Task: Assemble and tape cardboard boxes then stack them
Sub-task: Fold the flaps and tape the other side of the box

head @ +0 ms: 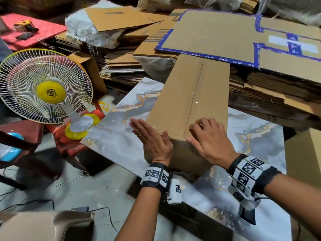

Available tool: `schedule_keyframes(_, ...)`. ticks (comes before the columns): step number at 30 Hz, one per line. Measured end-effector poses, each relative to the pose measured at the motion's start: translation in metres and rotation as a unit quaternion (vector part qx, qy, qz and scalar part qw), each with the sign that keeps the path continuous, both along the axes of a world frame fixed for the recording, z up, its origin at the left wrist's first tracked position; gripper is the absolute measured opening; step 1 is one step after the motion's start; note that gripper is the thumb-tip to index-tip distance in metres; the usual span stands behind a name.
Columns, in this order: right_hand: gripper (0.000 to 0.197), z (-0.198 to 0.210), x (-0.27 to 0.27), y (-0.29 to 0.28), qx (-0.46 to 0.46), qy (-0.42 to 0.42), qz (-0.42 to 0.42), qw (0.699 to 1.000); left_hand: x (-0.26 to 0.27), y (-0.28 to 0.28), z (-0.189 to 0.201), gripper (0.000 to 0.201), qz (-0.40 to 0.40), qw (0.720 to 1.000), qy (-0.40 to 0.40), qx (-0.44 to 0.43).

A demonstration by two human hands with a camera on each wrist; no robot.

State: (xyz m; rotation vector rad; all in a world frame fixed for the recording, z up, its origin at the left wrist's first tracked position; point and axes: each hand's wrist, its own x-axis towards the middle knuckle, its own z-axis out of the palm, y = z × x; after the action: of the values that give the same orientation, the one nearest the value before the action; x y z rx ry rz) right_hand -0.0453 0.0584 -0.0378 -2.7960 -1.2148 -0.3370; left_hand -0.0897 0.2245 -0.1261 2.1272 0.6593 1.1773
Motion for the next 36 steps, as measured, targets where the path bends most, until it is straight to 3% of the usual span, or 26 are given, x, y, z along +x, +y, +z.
schedule_keyframes(8,0.067,-0.005,0.002,0.005,-0.068,-0.068,0.007,0.995,-0.024,-0.022,-0.047,0.081,-0.051,0.992,0.068,0.096)
schedule_keyframes(13,0.069,-0.007,0.005,0.003,-0.077,-0.074,0.013,0.994,-0.040,-0.020,-0.049,0.077,-0.082,0.986,0.097,0.109)
schedule_keyframes(17,0.071,-0.008,0.002,0.001,-0.065,-0.069,0.018,0.995,-0.057,-0.020,-0.043,0.062,-0.091,0.993,0.018,0.073)
schedule_keyframes(19,0.070,-0.008,0.003,0.003,-0.059,-0.072,0.014,0.996,-0.050,-0.006,-0.018,0.053,-0.086,0.994,-0.045,0.055)
schedule_keyframes(21,0.069,-0.010,0.004,0.004,-0.064,-0.075,0.008,0.995,-0.035,0.017,0.016,0.048,-0.121,0.986,-0.070,0.094)
schedule_keyframes(23,0.067,-0.012,0.004,0.004,-0.068,-0.075,0.008,0.995,-0.018,0.040,0.045,0.044,-0.202,0.966,-0.034,0.158)
schedule_keyframes(25,0.066,-0.011,0.005,0.002,-0.079,-0.062,0.009,0.995,-0.003,0.061,0.063,0.043,-0.299,0.925,0.047,0.228)
schedule_keyframes(29,0.061,-0.005,0.004,-0.004,-0.054,-0.045,0.022,0.997,0.011,0.087,0.075,0.062,-0.425,0.800,0.210,0.368)
schedule_keyframes(31,0.057,-0.006,0.004,-0.004,-0.051,-0.049,0.023,0.997,0.015,0.090,0.075,0.078,-0.448,0.747,0.246,0.424)
schedule_keyframes(33,0.056,-0.010,0.005,-0.003,-0.060,-0.056,0.020,0.996,0.017,0.089,0.072,0.088,-0.446,0.730,0.254,0.452)
schedule_keyframes(36,0.060,-0.015,0.007,-0.001,-0.070,-0.076,0.013,0.995,0.017,0.087,0.066,0.094,-0.422,0.738,0.243,0.467)
